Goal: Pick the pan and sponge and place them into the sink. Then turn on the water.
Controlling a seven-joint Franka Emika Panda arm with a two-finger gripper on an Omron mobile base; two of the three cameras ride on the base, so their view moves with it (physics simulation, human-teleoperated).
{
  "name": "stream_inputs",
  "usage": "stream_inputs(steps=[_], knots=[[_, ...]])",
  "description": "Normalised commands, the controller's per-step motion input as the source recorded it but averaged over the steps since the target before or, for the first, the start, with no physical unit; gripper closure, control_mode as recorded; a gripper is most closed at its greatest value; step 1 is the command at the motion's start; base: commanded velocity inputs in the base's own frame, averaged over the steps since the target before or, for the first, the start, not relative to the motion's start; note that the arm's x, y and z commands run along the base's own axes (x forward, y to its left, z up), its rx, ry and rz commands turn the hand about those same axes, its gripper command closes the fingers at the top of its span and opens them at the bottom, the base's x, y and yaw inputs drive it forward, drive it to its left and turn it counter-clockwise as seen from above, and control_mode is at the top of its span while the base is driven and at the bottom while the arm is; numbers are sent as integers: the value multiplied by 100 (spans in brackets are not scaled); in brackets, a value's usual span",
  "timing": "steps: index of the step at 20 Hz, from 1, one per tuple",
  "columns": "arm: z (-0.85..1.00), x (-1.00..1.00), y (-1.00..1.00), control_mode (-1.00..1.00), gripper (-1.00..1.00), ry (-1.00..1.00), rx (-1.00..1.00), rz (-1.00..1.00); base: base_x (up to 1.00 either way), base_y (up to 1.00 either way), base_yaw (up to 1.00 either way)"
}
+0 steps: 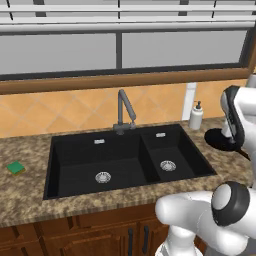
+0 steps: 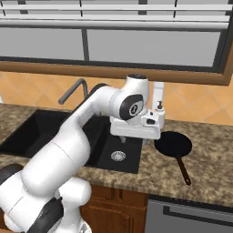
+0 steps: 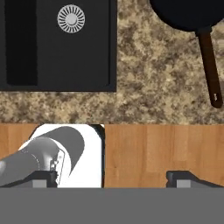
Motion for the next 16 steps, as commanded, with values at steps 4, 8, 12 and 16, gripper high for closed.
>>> stream_inputs(steps=[4,8,12,16], knots=[[-54,25,-76,-100,-100,20,0,2,0,0,0],[-64,37,-37,-100,-100,0,0,3,0,0,0],[-53,45,-22,-100,-100,-17,0,8,0,0,0],[-40,40,-29,-100,-100,-24,0,8,0,0,0]])
